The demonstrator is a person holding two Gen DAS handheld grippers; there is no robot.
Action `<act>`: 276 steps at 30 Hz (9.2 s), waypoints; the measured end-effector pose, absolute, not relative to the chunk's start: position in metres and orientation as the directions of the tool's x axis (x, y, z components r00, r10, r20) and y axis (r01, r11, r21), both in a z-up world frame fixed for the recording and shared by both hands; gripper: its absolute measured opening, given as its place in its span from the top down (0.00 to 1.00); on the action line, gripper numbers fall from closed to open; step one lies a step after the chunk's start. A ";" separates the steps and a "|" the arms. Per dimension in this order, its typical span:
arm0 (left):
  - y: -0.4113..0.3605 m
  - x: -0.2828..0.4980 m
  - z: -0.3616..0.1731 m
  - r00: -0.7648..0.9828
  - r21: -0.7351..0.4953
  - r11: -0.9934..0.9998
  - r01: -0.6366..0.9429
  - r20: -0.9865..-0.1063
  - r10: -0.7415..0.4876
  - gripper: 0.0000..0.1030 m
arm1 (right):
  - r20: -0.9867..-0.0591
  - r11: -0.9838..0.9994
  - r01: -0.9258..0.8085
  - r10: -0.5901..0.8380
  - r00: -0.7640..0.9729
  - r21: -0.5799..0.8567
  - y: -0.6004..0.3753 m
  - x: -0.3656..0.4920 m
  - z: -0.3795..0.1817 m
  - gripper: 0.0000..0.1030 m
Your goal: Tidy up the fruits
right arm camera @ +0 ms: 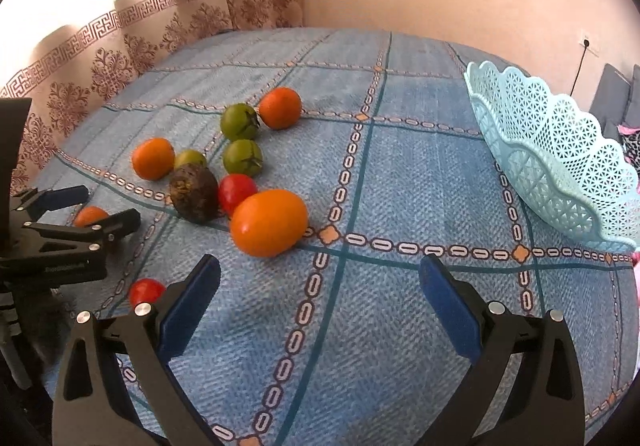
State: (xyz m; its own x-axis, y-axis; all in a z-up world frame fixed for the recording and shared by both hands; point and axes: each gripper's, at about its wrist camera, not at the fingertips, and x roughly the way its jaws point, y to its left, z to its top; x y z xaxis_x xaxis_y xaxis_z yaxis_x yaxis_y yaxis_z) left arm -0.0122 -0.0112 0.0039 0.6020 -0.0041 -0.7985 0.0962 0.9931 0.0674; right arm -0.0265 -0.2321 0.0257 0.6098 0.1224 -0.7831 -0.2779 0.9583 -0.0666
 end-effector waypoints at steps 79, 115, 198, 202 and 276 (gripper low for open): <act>0.001 -0.100 0.030 0.706 0.046 0.965 0.257 -0.691 -0.155 0.22 | -0.793 0.863 -0.500 0.351 0.498 0.067 -0.185 -0.065 0.027 0.73; -0.043 -0.072 0.080 0.697 -0.010 0.925 0.380 -0.655 -0.293 0.61 | -0.668 0.938 -0.328 0.314 0.675 0.110 -0.251 -0.055 0.094 0.73; -0.229 0.045 0.111 0.684 -0.026 0.869 0.495 -0.604 -0.408 0.10 | -0.433 0.975 0.163 -0.084 0.898 0.148 -0.435 -0.033 0.131 0.03; -0.211 0.036 0.119 0.711 -0.038 0.866 0.498 -0.553 -0.434 0.10 | -0.372 0.981 0.109 -0.042 0.927 0.162 -0.427 -0.043 0.138 0.03; -0.012 0.035 0.011 0.602 0.031 0.967 0.253 -0.787 -0.132 0.31 | -0.770 0.917 -0.387 0.313 0.556 0.093 -0.227 -0.005 0.030 0.10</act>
State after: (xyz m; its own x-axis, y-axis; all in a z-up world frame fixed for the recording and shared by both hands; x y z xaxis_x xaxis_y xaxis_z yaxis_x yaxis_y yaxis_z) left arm 0.0354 -0.0122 0.0111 0.6021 -0.1321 -0.7875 0.2528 0.9670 0.0311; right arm -0.0054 -0.2270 0.0300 0.5560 0.3128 -0.7701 -0.3867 0.9174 0.0935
